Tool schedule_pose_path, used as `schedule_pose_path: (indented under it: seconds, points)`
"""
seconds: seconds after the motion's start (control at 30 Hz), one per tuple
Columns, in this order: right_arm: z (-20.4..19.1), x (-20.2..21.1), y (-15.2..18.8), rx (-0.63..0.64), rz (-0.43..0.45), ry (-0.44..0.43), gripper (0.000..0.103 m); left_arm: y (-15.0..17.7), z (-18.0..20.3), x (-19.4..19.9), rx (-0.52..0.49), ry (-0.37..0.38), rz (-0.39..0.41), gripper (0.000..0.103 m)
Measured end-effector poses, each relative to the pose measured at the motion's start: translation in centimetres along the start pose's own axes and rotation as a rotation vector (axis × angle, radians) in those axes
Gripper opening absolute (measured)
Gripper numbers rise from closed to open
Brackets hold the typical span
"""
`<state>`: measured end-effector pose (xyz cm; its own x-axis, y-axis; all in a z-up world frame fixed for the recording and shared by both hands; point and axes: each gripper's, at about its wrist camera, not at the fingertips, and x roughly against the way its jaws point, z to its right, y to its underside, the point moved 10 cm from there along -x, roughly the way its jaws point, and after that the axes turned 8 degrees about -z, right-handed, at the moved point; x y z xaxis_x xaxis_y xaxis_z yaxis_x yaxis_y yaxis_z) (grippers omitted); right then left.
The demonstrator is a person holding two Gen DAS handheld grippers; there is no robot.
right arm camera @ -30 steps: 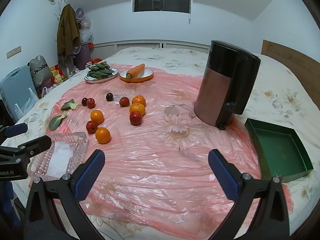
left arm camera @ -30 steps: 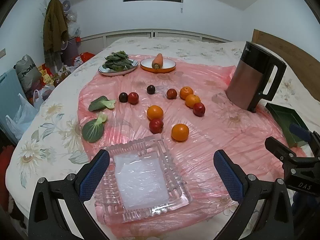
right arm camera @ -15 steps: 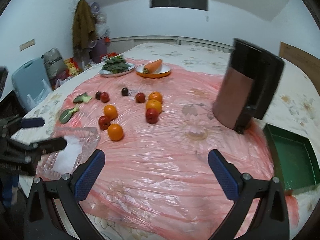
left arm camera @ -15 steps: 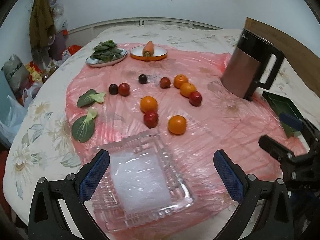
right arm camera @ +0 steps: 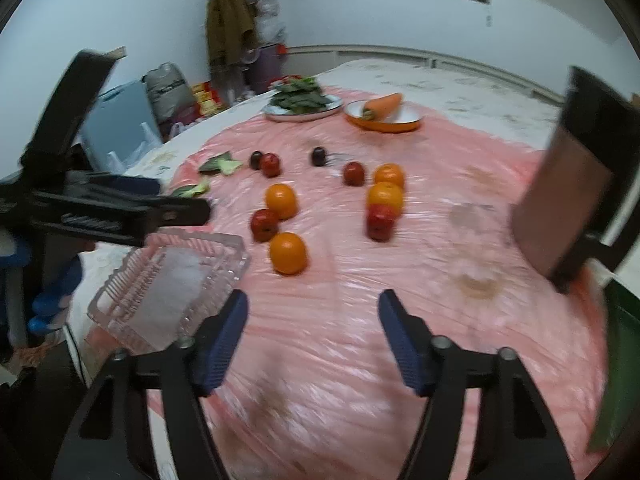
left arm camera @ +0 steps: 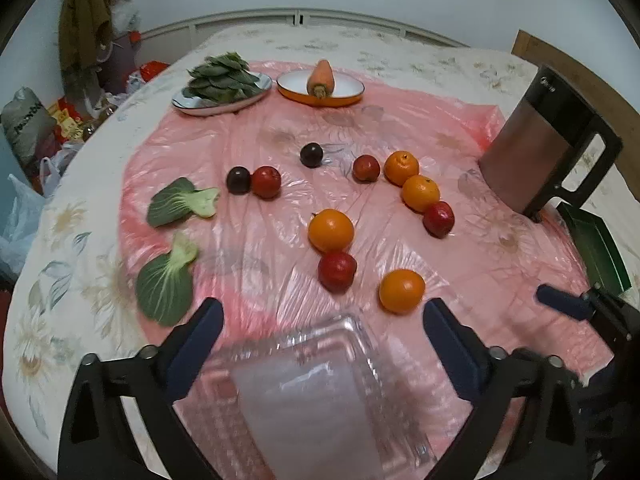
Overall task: Organize fruits
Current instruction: 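Grasp a red apple with the left gripper while the right gripper grasps an orange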
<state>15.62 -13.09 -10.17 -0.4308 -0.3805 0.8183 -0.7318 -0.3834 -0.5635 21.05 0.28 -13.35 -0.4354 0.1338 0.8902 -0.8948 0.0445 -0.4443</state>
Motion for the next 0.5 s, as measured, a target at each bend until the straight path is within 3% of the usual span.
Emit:
schedule_pose_path:
  seconds: [0.17, 0.33, 0.5]
  points:
    - [-1.3, -2.6, -1.5, 0.023, -0.019, -0.069, 0.085, -1.0, 0.1, -2.7, -0.002, 0.016, -0.059, 0.078]
    - [-1.8, -5.1, -2.4, 0.047, -0.055, -0.107, 0.074, -1.3, 0.4, -4.9, 0.006, 0.036, -0.100, 0.067]
    - [-1.7, -6.8, -2.9, 0.067, -0.083, -0.119, 0.073, -1.5, 0.9, -6.5, 0.001, 0.046, -0.125, 0.061]
